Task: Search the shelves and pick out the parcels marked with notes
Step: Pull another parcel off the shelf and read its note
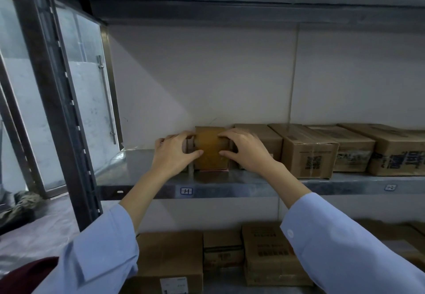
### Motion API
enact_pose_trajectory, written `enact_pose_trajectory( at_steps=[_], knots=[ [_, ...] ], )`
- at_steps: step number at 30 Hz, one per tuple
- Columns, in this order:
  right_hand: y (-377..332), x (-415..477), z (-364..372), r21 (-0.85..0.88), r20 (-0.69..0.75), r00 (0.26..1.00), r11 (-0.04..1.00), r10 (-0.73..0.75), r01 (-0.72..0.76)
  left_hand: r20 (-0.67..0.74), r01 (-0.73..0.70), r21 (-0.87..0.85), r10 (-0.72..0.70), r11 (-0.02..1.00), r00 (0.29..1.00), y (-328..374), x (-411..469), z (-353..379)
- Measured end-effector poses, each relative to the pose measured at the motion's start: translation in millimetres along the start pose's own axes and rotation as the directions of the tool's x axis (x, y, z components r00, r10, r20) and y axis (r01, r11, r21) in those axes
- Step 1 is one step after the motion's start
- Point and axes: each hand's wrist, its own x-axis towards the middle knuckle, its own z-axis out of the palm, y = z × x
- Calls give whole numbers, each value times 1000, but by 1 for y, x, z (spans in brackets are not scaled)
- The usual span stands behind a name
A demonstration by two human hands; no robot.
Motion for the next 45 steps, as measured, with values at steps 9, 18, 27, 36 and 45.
enact_pose_trajectory(
  at_steps=[9, 18, 27, 36, 45],
  knots=[
    [-3, 0, -4, -102, 83, 993, 992, 88, -79, 28, 11, -89, -9, 996, 1000, 6, 1, 3],
    [-5, -6, -6, 255, -110, 987, 963, 117, -86, -87, -28, -345, -3, 938, 996, 10, -3, 0],
    [-23, -3, -8, 527, -233, 956, 849, 179, -31, -201, -120, -577, 2, 808, 980, 22, -5, -6],
    [-29, -2, -10, 682, -184, 947, 728, 264, -71, -207, -98, -633, -46, 768, 977, 28, -6, -14],
    [-31, -5, -15, 704, -130, 966, 707, 221, -67, -160, -94, -650, -16, 754, 987, 25, -7, -14]
  ],
)
